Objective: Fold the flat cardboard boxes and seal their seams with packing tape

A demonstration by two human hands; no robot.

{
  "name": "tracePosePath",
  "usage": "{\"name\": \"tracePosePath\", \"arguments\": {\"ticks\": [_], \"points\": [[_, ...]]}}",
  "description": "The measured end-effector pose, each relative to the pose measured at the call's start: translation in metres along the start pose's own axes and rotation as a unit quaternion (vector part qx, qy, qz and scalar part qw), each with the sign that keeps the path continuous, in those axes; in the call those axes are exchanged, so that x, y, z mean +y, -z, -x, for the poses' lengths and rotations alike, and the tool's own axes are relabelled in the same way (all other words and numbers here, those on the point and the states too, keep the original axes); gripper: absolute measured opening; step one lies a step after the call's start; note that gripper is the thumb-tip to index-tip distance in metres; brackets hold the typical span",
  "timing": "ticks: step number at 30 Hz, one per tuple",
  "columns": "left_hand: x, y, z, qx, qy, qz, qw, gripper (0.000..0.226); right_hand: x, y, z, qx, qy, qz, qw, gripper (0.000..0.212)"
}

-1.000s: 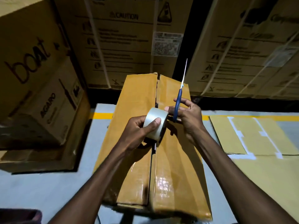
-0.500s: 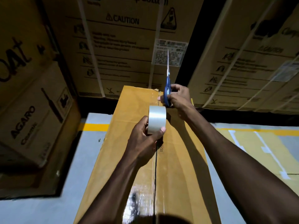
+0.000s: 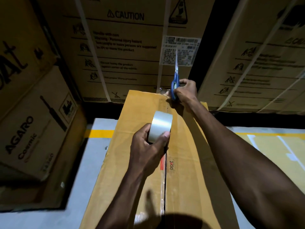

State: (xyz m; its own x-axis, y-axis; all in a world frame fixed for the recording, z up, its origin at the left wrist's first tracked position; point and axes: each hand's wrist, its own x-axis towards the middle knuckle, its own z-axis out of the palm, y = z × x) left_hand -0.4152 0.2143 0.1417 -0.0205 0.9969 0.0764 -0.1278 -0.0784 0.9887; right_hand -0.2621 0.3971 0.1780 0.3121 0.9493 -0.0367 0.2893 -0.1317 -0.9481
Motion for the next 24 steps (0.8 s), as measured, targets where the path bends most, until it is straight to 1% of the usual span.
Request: {"name": "tracePosePath", "arguments": {"ticks": [2,4,6,8,9,12,15,18,20,24], "points": [[0.004,-0.011,0.001,0.031,-0.012,0.001,0.999,0.033,0.005,0.001,-0.007,0.02,-0.005,-0.006,1.0,0.038],[0.001,-0.019,0.002,0.039,0.008,0.034,0.999,0.029,0.008,0.002,-0.013,0.021,-0.009,0.001,1.0,0.039],[-0.004,-0.019,0.003,0.023,0.029,0.059,0.998,0.021,0.01,0.002,-0.02,0.028,-0.006,0.022,0.999,0.037],[-0.007,-0.016,0.003,0.0,0.02,0.042,0.999,0.023,0.012,0.003,-0.029,0.047,-0.008,0.022,0.999,0.033],[-0.009,-0.014,0.002,0.0,0.011,0.027,1.0,0.024,0.014,0.003,-0.033,0.053,-0.006,0.025,0.998,0.031],[-0.009,-0.012,0.0,0.044,0.001,0.033,0.998,0.024,0.017,0.002,-0.04,0.041,0.003,0.048,0.998,0.031],[-0.008,-0.017,0.002,0.056,-0.004,0.047,0.997,0.027,0.017,0.001,-0.042,0.019,0.015,0.064,0.998,0.03],[-0.008,-0.018,0.002,0.056,0.0,0.067,0.996,0.026,0.018,-0.001,-0.046,0.01,0.024,0.092,0.995,0.031],[-0.009,-0.017,0.002,0.047,-0.001,0.074,0.996,0.029,0.02,-0.003,-0.049,0.008,0.029,0.105,0.994,0.028],[-0.005,-0.017,0.001,0.021,0.013,0.099,0.995,0.019,0.021,-0.003,-0.055,0.004,0.024,0.111,0.994,0.022]]}}
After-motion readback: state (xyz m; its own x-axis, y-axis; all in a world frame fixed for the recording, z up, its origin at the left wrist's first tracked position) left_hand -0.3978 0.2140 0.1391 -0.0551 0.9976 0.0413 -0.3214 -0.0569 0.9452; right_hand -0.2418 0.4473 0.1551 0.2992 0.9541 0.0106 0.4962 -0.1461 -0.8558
